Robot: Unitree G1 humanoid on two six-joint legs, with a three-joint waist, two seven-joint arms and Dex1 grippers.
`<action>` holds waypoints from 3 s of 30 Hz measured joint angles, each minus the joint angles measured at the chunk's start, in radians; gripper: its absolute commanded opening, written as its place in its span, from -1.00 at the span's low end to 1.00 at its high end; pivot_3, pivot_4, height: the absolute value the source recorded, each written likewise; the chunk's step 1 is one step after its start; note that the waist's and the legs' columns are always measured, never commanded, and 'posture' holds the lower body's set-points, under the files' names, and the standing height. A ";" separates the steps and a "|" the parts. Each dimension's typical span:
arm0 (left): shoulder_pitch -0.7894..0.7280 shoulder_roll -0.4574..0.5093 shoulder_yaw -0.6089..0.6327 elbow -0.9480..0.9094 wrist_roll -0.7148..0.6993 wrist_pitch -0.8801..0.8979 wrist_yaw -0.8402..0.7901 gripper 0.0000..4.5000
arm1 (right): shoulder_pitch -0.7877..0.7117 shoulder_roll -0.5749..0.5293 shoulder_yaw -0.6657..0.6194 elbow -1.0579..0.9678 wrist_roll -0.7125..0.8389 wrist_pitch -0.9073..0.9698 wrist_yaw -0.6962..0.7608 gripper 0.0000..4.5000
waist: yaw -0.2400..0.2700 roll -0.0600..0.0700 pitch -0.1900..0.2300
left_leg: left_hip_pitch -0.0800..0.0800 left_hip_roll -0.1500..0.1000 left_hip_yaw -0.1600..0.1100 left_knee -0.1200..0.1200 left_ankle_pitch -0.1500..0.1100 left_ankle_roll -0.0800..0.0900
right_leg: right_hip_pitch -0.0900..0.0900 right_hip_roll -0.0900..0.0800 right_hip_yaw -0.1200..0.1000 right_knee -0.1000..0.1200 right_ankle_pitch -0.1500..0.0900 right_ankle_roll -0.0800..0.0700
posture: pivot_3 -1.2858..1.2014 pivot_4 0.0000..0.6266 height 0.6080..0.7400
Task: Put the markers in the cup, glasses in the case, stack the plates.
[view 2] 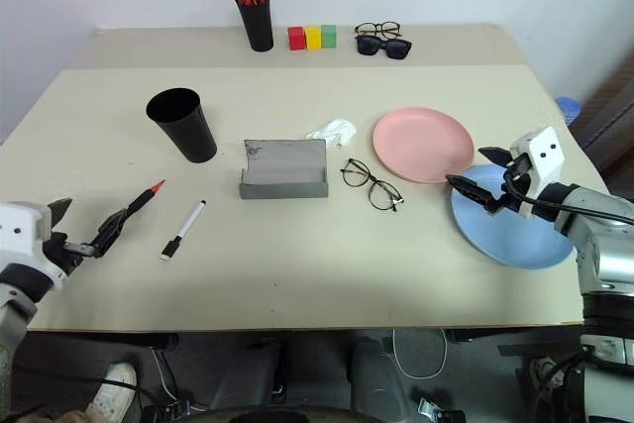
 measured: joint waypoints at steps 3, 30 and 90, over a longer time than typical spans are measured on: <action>-0.001 -0.001 0.000 -0.004 0.000 -0.002 0.003 0.98 | -0.020 0.001 0.016 -0.001 -0.001 0.004 0.000 1.00 | 0.000 0.000 0.000 | 0.000 0.000 0.000 0.000 0.000 0.000 | 0.000 0.000 0.000 0.000 0.000 0.000 | 0.03 -0.52 1.00; -0.537 0.208 -0.223 0.142 0.000 0.812 0.161 0.98 | -0.145 0.313 0.525 -0.600 -0.029 0.225 -0.079 1.00 | -0.009 -0.001 0.000 | -0.001 -0.001 -0.003 0.000 0.000 0.000 | -0.003 0.001 -0.002 0.003 0.000 0.000 | 0.03 -0.52 1.00; -0.921 -0.233 -0.368 0.730 0.333 -0.458 0.428 0.47 | -0.264 0.716 0.415 -0.417 -0.072 0.104 -0.455 1.00 | -0.001 -0.014 -0.001 | -0.017 -0.003 -0.004 0.003 0.003 -0.005 | -0.020 0.000 -0.006 0.008 0.003 0.000 | 0.03 -0.52 1.00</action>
